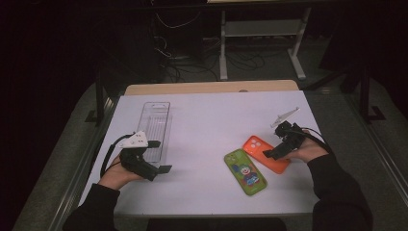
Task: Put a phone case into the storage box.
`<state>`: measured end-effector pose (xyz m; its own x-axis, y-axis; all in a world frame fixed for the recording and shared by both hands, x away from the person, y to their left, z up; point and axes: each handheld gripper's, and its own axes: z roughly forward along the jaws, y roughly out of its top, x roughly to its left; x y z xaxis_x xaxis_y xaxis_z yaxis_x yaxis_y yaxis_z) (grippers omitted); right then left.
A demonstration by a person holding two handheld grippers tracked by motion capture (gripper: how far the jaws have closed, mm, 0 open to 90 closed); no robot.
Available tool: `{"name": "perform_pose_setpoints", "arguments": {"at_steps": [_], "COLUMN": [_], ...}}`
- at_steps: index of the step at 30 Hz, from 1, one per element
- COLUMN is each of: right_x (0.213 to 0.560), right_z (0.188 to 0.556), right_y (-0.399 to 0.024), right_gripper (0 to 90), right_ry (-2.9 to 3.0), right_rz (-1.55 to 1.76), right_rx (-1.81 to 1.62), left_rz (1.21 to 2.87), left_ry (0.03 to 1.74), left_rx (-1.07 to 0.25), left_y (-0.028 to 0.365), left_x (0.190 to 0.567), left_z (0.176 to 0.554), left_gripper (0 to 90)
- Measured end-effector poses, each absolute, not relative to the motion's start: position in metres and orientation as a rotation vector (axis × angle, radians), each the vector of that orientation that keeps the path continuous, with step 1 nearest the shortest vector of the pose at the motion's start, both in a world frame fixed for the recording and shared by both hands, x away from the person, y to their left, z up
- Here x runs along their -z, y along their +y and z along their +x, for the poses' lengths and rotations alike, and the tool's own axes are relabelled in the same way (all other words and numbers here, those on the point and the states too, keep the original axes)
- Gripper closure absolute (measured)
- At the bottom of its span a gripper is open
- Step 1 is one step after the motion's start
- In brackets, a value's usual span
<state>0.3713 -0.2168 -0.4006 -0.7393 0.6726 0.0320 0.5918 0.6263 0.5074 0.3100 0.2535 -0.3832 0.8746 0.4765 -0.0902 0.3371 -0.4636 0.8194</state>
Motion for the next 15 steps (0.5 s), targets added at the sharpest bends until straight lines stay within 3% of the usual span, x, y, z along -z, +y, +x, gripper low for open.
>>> {"name": "perform_pose_setpoints", "arguments": {"at_steps": [15], "right_x": [0.421], "right_z": [0.370], "right_y": [-0.211], "right_gripper": [0.0], "right_ry": [2.767], "right_rz": [1.032], "right_rx": [-0.585], "left_rz": [2.102], "left_ry": [0.584], "left_rx": [-0.193], "left_y": [0.254], "left_x": [0.383], "left_z": [0.310], "left_gripper": [0.0]}}
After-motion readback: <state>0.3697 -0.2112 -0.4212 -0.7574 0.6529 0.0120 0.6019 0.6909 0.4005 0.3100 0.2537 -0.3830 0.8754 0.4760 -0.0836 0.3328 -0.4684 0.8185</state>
